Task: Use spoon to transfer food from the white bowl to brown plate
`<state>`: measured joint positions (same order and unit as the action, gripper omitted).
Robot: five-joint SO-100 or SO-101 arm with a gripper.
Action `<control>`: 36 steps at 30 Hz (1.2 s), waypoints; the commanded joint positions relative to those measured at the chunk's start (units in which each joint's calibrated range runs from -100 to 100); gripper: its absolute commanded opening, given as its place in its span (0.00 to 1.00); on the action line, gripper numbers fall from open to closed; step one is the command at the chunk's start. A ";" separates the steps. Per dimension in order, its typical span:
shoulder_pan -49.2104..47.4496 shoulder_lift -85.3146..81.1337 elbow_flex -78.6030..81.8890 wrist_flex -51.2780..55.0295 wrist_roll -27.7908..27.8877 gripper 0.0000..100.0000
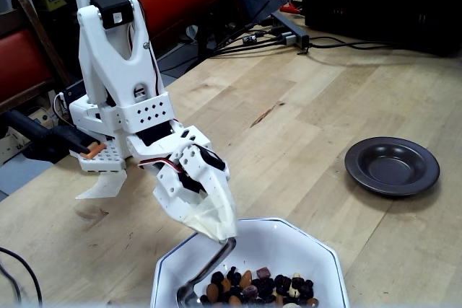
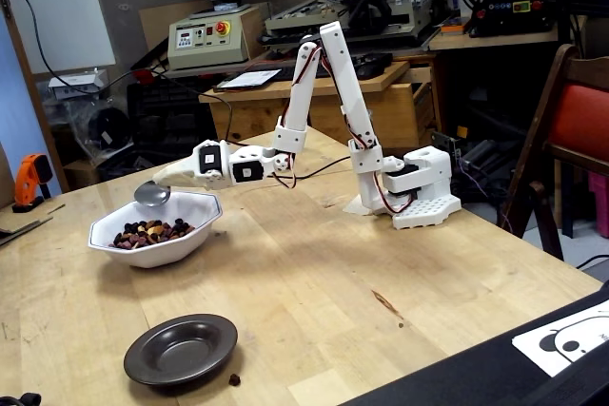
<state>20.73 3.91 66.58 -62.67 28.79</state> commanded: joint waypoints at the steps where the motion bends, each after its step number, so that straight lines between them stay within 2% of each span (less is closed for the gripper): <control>1: 0.16 -0.95 1.29 1.24 0.24 0.02; 20: -1.92 -0.78 4.74 2.35 -0.34 0.03; 36: -11.77 -0.78 4.48 2.03 -7.81 0.03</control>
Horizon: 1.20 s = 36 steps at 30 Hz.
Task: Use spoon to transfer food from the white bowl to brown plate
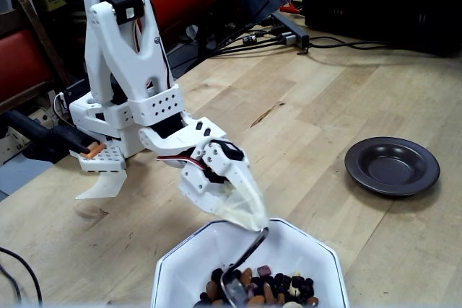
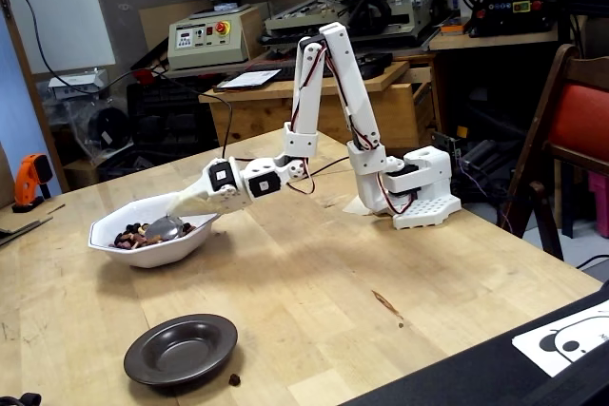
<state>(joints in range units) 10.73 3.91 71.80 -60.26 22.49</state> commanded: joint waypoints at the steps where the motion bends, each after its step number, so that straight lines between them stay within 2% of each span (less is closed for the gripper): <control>1: -1.99 -0.78 -0.83 -0.38 -2.25 0.03; 15: -2.06 -1.47 -1.00 -0.61 -12.11 0.03; 36: -2.06 -1.55 -1.00 -0.69 -21.54 0.03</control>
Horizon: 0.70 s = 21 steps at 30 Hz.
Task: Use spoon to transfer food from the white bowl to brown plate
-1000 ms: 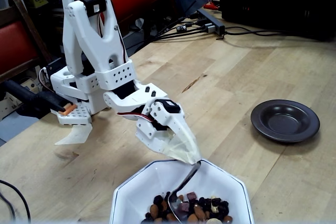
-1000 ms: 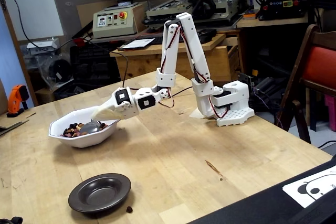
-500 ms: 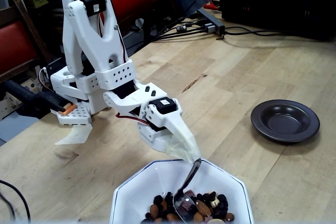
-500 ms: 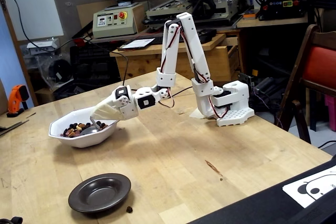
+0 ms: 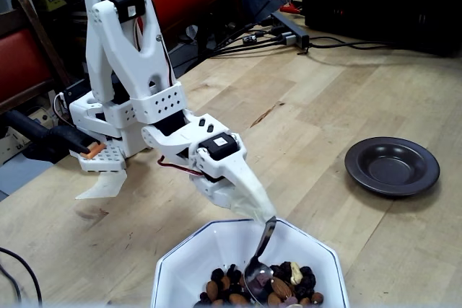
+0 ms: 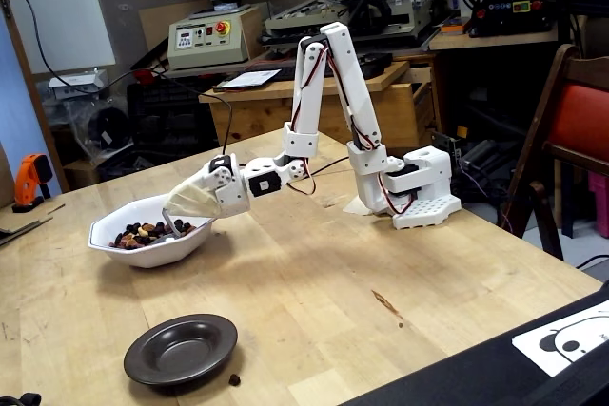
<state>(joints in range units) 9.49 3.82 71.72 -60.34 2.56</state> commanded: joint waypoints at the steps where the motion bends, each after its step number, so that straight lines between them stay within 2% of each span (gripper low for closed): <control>1: -0.60 -1.47 -0.92 -0.61 -2.00 0.03; 8: -0.30 -1.47 -0.92 -1.96 -3.86 0.03; 21: -0.30 -1.04 -0.92 -17.21 -3.86 0.02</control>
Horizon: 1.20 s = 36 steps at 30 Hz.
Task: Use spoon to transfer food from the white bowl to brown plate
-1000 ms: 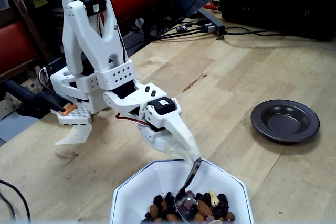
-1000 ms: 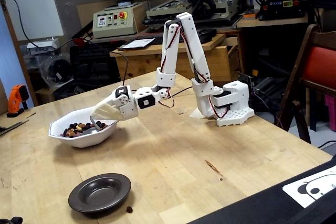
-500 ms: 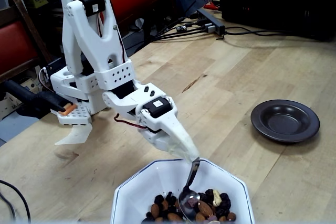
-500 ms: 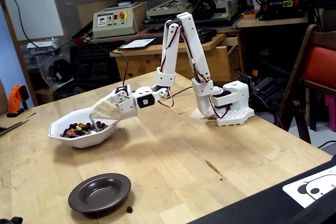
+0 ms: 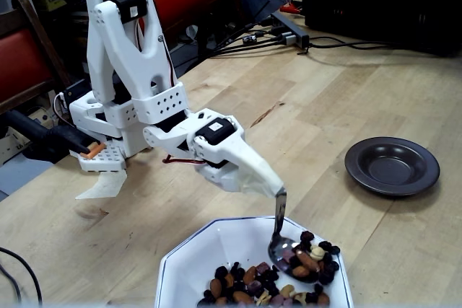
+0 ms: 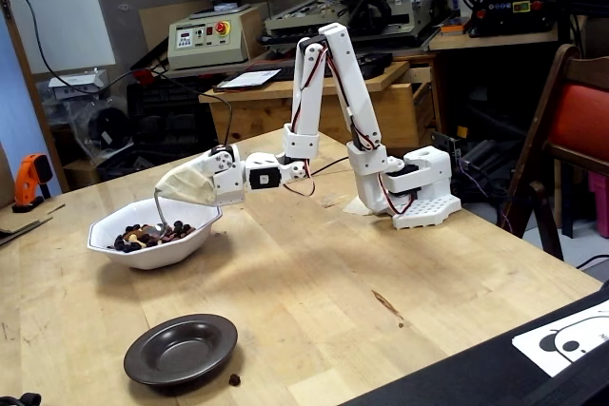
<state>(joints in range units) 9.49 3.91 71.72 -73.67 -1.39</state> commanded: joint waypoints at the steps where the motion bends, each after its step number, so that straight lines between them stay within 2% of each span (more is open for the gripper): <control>1: -0.30 -1.38 -0.92 -4.12 0.10 0.02; 24: -0.75 -2.07 -1.01 -4.67 -0.20 0.02; 32: -0.75 -13.11 -0.48 -3.65 0.10 0.02; 36: -0.75 -16.10 -0.21 0.46 0.10 0.02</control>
<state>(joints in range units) 9.49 -6.66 71.80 -75.67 -1.64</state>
